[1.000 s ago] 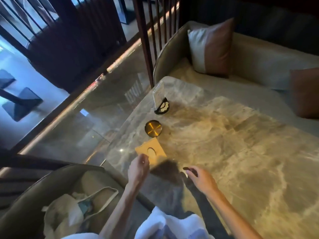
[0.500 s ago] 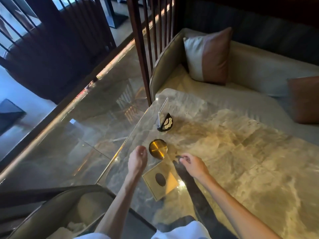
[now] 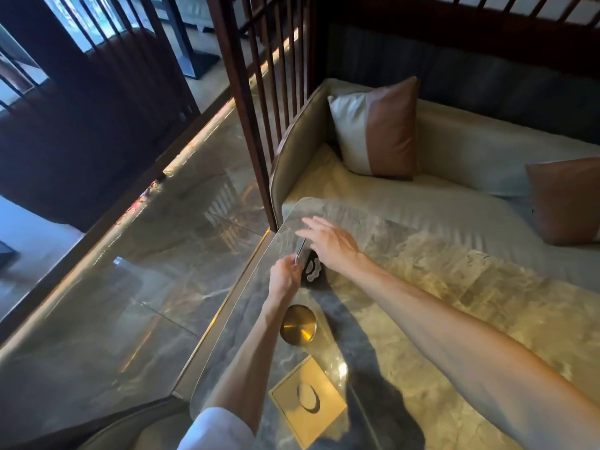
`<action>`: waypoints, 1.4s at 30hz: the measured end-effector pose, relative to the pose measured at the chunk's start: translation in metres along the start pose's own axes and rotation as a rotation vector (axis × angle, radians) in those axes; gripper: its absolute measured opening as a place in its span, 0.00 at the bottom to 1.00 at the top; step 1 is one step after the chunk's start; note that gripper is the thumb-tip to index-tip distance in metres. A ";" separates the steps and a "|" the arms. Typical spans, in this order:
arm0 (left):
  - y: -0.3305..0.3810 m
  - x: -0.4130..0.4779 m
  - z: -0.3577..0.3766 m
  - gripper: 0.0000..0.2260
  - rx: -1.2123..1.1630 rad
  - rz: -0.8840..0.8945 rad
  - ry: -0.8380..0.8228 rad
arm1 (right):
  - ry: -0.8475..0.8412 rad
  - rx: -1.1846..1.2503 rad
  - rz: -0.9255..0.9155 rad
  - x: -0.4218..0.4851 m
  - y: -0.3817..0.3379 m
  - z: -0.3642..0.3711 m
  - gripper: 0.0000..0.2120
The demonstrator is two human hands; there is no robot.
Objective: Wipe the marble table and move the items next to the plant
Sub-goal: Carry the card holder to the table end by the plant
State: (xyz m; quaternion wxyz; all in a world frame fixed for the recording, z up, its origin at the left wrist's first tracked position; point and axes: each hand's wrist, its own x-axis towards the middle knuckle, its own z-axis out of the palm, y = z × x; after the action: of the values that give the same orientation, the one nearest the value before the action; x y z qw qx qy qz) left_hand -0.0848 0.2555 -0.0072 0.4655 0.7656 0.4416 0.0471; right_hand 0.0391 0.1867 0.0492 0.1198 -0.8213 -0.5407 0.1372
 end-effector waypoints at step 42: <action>0.149 -0.415 0.303 0.04 -0.427 -0.091 -0.222 | 0.134 1.225 0.721 -0.631 0.219 -0.120 0.13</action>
State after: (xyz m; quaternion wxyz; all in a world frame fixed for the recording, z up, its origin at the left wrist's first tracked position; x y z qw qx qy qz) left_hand -0.0951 -0.2732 0.0756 0.6642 0.6294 0.4019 0.0341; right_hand 0.0311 -0.4849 0.1461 0.5396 -0.7407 -0.0527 0.3967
